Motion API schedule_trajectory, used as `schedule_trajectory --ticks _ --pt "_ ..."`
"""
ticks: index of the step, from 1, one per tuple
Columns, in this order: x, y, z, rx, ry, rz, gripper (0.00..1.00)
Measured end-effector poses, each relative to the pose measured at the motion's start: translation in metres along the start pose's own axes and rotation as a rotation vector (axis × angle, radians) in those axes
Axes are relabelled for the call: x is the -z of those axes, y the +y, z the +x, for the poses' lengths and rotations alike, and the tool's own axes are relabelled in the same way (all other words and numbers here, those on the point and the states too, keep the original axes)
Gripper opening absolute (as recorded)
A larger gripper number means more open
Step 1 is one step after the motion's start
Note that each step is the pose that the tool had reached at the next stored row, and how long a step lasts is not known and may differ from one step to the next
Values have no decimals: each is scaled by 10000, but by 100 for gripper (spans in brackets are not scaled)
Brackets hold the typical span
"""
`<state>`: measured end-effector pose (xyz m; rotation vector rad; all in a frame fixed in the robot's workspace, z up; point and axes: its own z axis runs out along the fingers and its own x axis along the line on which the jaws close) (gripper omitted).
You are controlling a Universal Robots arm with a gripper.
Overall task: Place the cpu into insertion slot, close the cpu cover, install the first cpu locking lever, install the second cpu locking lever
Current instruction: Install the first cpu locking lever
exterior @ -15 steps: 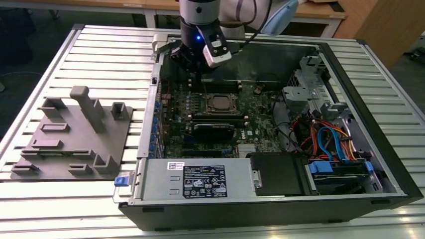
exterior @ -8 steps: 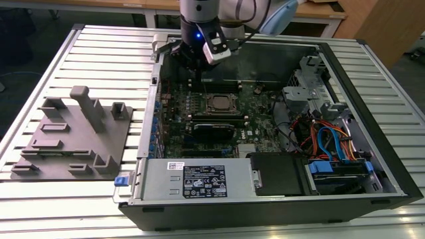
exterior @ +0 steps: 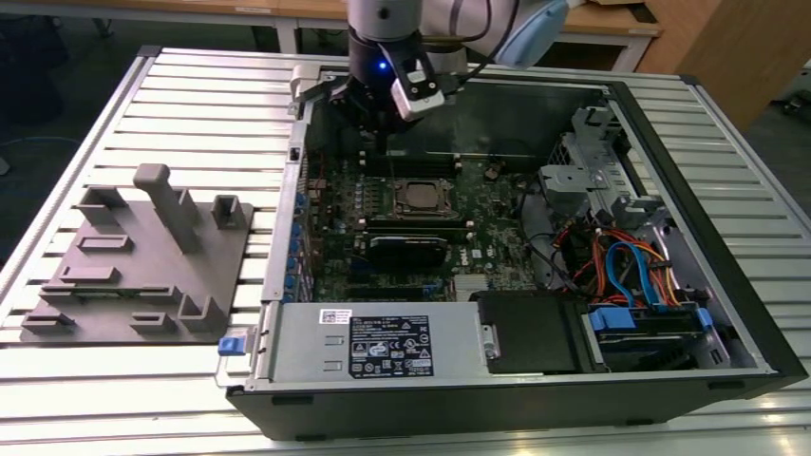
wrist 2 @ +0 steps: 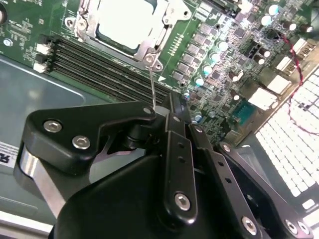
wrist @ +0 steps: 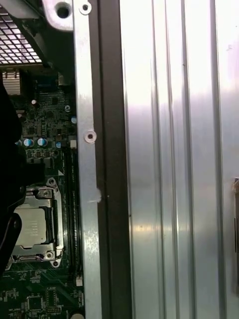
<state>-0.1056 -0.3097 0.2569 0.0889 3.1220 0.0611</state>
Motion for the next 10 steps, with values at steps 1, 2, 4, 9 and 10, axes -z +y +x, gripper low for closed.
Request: schedule_trajectory --ticks 1,2,4,9,10 --pt "-1 2 -14 1 0 0 10" --pt "-1 4 -29 1 0 0 10" --pt "-2 7 -56 2 0 0 10" --pt "-2 8 -63 2 1 1 10" --pt "-3 8 -64 3 0 0 10"
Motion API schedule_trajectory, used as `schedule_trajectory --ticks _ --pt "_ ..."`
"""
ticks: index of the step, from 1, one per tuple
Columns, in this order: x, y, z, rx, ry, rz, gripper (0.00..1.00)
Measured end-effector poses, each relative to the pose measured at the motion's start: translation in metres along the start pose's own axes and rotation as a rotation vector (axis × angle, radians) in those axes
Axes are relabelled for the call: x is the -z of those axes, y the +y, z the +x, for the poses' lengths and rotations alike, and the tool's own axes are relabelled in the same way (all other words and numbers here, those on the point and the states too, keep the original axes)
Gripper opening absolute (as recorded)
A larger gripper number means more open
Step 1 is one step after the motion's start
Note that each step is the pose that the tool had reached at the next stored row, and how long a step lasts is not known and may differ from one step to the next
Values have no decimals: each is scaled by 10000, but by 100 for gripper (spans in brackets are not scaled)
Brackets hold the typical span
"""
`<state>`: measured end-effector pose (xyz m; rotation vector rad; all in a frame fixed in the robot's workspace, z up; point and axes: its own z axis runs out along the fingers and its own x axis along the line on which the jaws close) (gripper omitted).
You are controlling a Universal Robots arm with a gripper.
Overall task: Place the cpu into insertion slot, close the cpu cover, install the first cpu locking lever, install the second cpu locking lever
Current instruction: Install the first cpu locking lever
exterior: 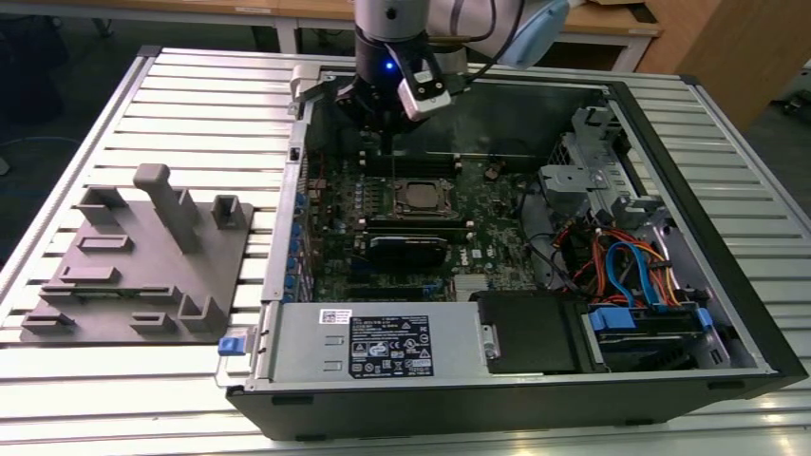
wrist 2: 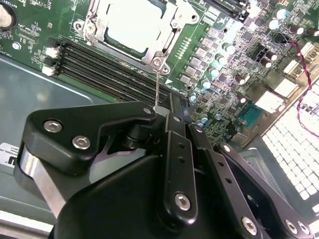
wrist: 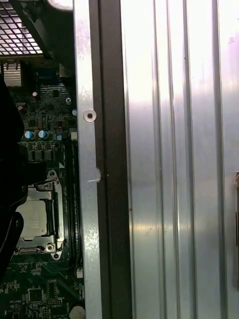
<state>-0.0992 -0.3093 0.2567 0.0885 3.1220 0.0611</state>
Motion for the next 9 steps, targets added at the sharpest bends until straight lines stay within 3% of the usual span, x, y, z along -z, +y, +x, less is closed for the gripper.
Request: schedule_trajectory --ticks 9 --pt "-7 2 -40 0 0 0 10"
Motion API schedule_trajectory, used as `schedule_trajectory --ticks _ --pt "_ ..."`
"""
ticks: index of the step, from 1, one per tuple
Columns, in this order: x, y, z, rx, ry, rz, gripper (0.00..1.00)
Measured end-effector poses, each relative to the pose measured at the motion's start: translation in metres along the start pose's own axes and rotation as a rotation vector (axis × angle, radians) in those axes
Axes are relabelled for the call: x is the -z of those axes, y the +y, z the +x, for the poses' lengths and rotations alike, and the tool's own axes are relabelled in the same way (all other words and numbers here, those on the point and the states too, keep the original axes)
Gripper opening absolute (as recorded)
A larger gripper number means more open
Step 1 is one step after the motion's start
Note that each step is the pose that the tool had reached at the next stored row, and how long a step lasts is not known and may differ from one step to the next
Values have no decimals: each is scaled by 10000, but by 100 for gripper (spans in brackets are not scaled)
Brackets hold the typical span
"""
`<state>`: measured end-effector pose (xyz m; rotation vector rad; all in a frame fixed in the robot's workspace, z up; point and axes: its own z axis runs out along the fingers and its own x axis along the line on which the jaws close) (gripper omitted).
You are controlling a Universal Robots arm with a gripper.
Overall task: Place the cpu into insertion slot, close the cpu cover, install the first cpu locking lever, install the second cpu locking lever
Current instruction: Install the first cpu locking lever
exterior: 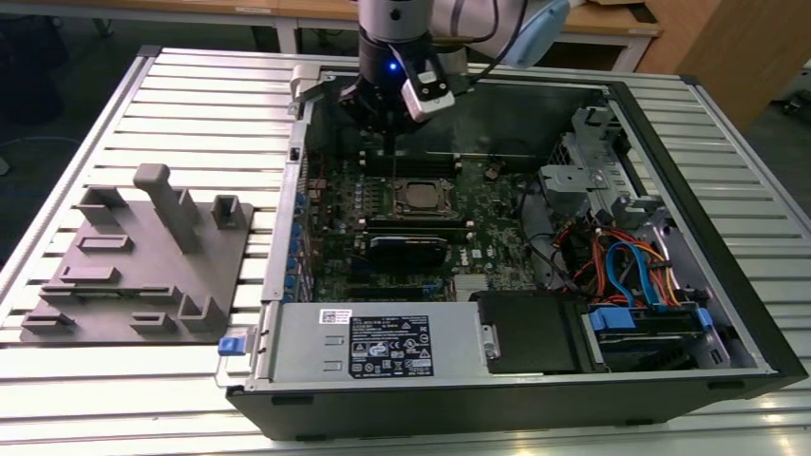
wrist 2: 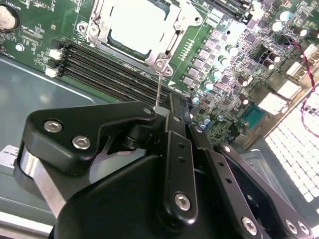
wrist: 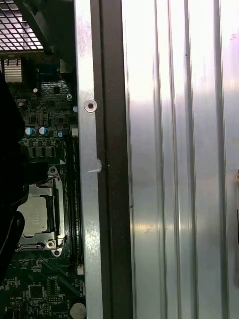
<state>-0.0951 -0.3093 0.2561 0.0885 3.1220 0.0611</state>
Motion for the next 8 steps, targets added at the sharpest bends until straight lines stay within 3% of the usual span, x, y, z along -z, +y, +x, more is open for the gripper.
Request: schedule_trajectory --ticks 8 --pt "-8 1 -29 -1 0 1 10"
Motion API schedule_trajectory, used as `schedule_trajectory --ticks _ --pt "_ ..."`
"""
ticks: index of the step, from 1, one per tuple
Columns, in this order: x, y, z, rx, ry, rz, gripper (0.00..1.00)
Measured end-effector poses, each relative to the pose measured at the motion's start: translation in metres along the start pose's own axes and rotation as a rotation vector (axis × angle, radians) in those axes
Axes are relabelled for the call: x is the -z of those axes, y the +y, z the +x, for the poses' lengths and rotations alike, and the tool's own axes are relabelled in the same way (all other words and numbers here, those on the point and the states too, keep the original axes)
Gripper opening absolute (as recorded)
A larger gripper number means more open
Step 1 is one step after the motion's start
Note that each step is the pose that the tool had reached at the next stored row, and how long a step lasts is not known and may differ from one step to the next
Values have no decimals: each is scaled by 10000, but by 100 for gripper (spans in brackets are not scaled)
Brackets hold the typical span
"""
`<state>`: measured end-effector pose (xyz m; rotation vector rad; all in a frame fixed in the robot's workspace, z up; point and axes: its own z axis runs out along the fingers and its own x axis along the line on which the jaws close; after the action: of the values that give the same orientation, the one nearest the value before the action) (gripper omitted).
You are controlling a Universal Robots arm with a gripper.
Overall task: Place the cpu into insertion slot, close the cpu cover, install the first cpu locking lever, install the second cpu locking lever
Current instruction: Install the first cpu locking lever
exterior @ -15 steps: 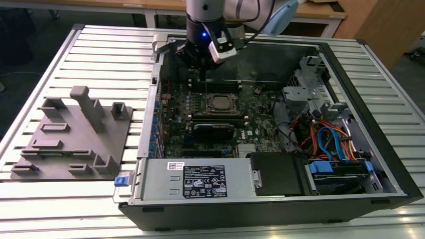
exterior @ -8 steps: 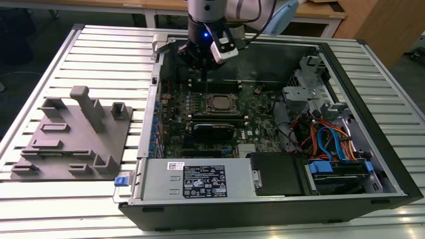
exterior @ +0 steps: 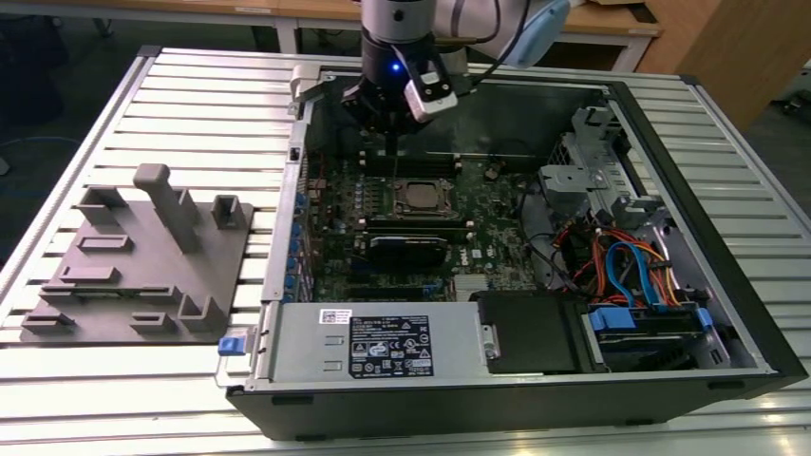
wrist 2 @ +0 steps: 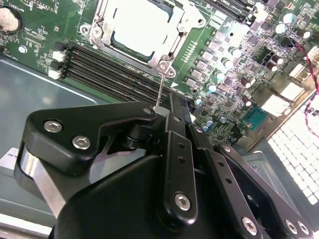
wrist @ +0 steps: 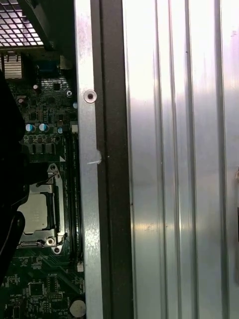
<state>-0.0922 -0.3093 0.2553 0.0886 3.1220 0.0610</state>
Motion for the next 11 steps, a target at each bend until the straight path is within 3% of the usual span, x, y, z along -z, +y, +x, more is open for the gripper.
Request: schedule_trajectory --ticks 11 --pt "-2 2 -43 0 0 3 10"
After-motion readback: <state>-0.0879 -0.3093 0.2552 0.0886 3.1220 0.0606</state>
